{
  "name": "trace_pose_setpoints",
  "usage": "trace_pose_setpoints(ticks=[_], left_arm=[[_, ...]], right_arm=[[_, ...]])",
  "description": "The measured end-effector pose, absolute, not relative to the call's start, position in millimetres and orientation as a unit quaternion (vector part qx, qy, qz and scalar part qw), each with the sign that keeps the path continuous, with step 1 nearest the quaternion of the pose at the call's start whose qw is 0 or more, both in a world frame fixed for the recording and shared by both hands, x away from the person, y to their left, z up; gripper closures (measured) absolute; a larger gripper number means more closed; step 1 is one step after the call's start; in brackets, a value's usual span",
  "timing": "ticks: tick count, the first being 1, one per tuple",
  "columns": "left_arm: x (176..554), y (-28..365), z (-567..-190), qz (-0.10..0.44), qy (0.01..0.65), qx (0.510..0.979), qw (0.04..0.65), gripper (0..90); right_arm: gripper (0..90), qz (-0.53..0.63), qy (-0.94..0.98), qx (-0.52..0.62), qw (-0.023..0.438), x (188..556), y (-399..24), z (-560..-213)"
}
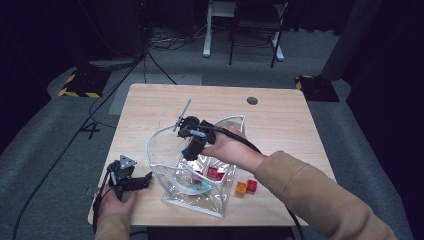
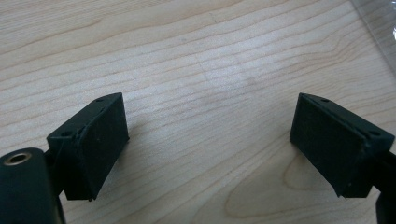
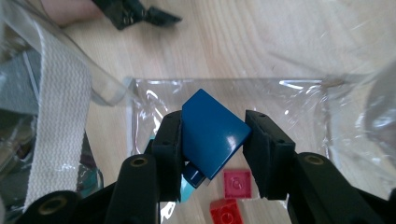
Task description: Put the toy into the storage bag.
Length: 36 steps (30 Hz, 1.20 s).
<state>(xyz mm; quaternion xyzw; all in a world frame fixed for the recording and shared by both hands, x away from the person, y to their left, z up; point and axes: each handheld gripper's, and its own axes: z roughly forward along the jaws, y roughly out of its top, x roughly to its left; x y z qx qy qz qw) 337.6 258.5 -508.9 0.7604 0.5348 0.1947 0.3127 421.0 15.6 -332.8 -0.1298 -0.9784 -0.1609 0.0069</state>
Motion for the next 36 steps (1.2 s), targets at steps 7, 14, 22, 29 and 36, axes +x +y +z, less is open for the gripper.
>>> trace_pose_setpoints(ticks=[7, 14, 22, 29, 36], left_arm=[[337.6, 258.6, -508.9, 0.195, 0.534, 0.761, 0.313, 11.6], [337.6, 258.6, -509.0, 0.195, 0.534, 0.761, 0.313, 11.6], [337.6, 258.6, -508.9, 0.195, 0.535, 0.761, 0.312, 11.6], [337.6, 258.7, -508.9, 0.195, 0.534, 0.761, 0.312, 11.6], [337.6, 258.7, -509.0, 0.195, 0.535, 0.76, 0.314, 11.6]], right_arm=[[58.7, -0.138, -0.983, -0.121, 0.018, 419.2, 18.7, -340.4], [50.8, -0.167, -0.978, -0.122, 0.007, 420.2, 12.9, -334.1], [50.3, -0.237, -0.963, -0.131, -0.001, 413.9, -15.5, -307.9], [50.8, -0.295, -0.945, -0.138, -0.013, 403.3, -54.6, -285.0], [51.1, -0.346, -0.925, -0.155, -0.034, 393.4, -102.0, -269.7]])
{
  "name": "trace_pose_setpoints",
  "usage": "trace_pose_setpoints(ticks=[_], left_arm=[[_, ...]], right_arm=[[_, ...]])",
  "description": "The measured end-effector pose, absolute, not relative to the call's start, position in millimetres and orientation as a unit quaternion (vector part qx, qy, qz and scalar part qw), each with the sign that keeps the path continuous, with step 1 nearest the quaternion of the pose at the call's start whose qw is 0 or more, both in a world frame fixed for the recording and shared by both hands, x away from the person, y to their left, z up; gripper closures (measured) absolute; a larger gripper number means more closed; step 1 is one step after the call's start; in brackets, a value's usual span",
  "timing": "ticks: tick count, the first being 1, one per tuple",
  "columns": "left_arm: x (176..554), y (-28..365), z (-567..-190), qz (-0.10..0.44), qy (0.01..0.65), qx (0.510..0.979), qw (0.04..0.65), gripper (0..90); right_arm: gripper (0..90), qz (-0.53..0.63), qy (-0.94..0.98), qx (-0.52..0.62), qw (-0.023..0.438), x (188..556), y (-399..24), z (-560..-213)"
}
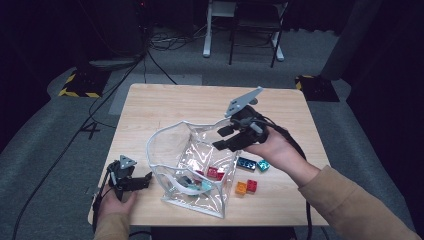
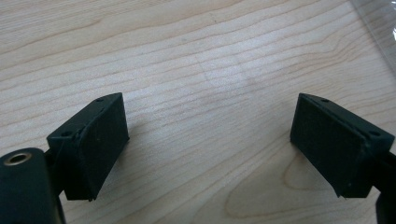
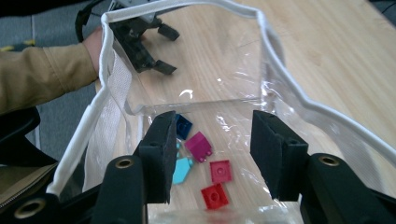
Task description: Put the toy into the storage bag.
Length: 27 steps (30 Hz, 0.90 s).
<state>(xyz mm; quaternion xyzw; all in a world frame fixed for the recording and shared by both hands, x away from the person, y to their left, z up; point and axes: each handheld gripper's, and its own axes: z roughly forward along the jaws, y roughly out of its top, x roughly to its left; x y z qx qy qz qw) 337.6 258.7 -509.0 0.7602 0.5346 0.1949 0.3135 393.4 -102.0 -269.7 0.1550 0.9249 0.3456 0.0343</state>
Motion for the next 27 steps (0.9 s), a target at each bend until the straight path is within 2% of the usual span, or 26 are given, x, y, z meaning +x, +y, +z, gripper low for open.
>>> trace_pose_setpoints(ticks=[15, 27], left_arm=[[337.6, 258.6, -508.9, 0.195, 0.535, 0.76, 0.313, 11.6], [337.9, 258.9, -508.9, 0.196, 0.535, 0.76, 0.312, 11.7]], right_arm=[[51.3, 0.405, 0.882, 0.227, 0.087, 385.2, -201.0, -258.9], [48.8, 0.398, 0.861, 0.29, 0.126, 396.1, -250.6, -290.4]])
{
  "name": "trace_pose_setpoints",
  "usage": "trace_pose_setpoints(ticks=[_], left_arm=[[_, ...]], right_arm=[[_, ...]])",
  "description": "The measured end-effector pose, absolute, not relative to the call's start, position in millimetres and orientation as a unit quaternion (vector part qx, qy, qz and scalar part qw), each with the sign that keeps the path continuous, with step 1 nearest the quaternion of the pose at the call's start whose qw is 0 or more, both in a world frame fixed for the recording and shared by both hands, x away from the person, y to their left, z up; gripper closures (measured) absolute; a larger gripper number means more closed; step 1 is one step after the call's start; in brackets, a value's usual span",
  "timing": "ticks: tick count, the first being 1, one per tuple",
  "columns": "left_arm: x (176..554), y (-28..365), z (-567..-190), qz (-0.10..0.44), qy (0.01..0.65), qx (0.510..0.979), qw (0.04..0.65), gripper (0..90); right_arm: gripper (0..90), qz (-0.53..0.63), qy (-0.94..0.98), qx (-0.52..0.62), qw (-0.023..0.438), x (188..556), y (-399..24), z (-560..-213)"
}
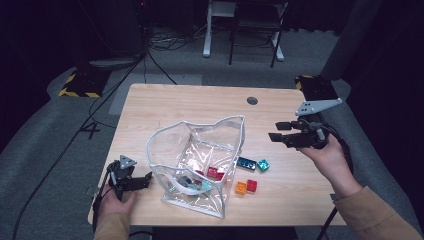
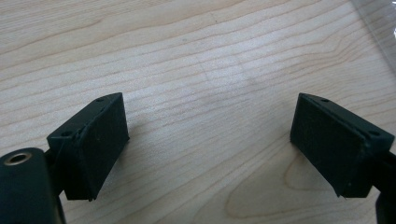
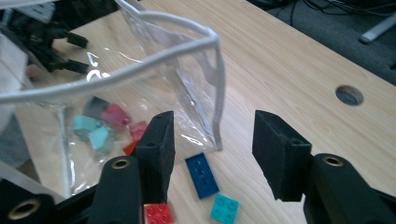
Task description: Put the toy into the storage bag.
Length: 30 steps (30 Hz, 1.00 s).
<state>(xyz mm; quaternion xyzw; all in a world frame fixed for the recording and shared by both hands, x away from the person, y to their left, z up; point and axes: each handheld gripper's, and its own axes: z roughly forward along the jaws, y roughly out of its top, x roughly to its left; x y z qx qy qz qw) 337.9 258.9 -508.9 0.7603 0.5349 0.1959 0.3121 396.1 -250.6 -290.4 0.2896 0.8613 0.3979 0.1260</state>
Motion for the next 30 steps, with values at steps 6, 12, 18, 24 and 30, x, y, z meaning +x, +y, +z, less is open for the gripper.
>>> trace_pose_setpoints(ticks=[6, 12, 18, 24, 30], left_arm=[[338.0, 258.9, -509.0, 0.197, 0.536, 0.759, 0.313, 11.7], [338.3, 258.9, -508.9, 0.197, 0.537, 0.759, 0.312, 11.6], [338.3, 258.9, -508.9, 0.197, 0.537, 0.759, 0.312, 11.7], [338.4, 258.7, -508.9, 0.196, 0.538, 0.758, 0.312, 11.6], [338.4, 258.7, -509.0, 0.196, 0.538, 0.758, 0.313, 11.6]], right_arm=[[48.4, 0.39, 0.85, 0.324, 0.144, 398.9, -274.8, -321.1], [48.5, 0.387, 0.842, 0.344, 0.149, 401.3, -287.5, -350.9], [48.4, 0.373, 0.846, 0.354, 0.141, 402.4, -289.2, -380.9], [47.0, 0.364, 0.851, 0.355, 0.132, 401.1, -284.7, -410.5], [47.0, 0.354, 0.855, 0.358, 0.125, 401.0, -277.2, -442.9]])
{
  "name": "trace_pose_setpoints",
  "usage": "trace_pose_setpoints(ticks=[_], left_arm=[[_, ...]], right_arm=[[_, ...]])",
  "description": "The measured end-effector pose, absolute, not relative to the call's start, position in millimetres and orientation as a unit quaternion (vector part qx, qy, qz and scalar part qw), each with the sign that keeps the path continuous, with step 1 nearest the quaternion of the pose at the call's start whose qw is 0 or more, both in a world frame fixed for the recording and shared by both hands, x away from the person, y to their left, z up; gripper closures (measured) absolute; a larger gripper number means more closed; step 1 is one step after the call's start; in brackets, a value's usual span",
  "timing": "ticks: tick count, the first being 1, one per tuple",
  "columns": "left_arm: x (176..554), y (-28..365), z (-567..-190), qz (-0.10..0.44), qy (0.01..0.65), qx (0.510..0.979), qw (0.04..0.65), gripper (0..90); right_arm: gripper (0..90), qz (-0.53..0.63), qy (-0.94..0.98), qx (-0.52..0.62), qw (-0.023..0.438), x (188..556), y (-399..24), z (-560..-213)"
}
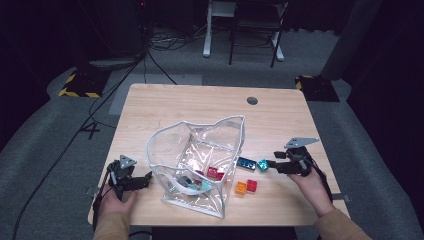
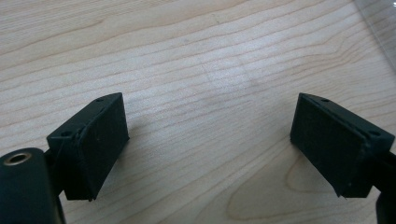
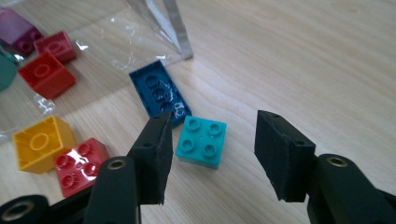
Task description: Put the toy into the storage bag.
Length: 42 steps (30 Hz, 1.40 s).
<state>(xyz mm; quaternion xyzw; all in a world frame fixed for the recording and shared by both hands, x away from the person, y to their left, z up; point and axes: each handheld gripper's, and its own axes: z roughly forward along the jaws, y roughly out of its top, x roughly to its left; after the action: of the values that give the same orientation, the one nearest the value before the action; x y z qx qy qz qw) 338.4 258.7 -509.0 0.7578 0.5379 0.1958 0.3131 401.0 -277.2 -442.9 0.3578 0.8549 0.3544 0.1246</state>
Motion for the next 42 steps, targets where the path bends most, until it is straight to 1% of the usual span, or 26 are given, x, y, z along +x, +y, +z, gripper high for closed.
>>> trace_pose_setpoints(ticks=[6, 11, 17, 21, 24, 29, 32, 42], left_arm=[[338.5, 258.8, -508.9, 0.196, 0.538, 0.758, 0.313, 11.6], [338.5, 258.8, -508.9, 0.196, 0.538, 0.758, 0.313, 11.6], [338.5, 258.8, -508.9, 0.196, 0.538, 0.758, 0.313, 11.6], [338.5, 258.7, -509.0, 0.196, 0.538, 0.758, 0.313, 11.6], [338.5, 258.8, -508.9, 0.196, 0.538, 0.758, 0.313, 11.6], [338.5, 258.7, -508.9, 0.196, 0.538, 0.758, 0.313, 11.6], [338.4, 258.7, -509.0, 0.196, 0.538, 0.758, 0.313, 11.6], [338.3, 258.7, -508.9, 0.196, 0.538, 0.758, 0.312, 11.6]], right_arm=[[47.1, 0.352, 0.858, 0.356, 0.114, 401.8, -270.2, -466.6], [49.4, 0.324, 0.868, 0.356, 0.118, 403.0, -262.5, -479.6], [52.2, 0.31, 0.872, 0.357, 0.124, 404.0, -258.2, -486.6], [57.9, 0.31, 0.871, 0.357, 0.132, 403.6, -256.4, -487.2], [58.5, 0.308, 0.872, 0.358, 0.134, 403.0, -255.6, -486.4], [58.6, 0.315, 0.872, 0.35, 0.134, 399.6, -256.2, -476.4], [58.6, 0.33, 0.871, 0.342, 0.123, 396.9, -257.5, -462.5], [58.5, 0.356, 0.871, 0.321, 0.11, 393.2, -256.9, -419.5]])
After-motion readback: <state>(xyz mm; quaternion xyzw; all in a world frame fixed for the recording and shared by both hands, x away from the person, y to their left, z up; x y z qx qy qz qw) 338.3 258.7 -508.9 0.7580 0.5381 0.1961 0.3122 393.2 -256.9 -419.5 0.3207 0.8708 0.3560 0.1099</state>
